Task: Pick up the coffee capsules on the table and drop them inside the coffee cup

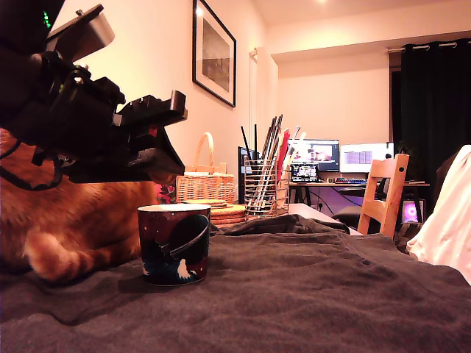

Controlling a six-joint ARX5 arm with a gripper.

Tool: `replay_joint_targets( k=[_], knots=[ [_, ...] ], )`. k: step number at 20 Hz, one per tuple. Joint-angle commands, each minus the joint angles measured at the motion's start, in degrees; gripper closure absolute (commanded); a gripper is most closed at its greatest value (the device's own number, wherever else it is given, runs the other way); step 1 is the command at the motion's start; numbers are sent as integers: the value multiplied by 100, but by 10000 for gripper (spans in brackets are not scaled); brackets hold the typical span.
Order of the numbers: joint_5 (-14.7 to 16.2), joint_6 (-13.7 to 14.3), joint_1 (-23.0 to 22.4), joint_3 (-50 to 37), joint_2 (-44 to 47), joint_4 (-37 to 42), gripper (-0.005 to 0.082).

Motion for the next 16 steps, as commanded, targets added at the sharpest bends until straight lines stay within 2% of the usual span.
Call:
replay_joint_targets(
  k=[1, 16],
  knots=[
    [-72, -90, -15, -50, 105, 59, 503],
    [-262, -151, 33, 328, 778, 63, 500]
  ],
)
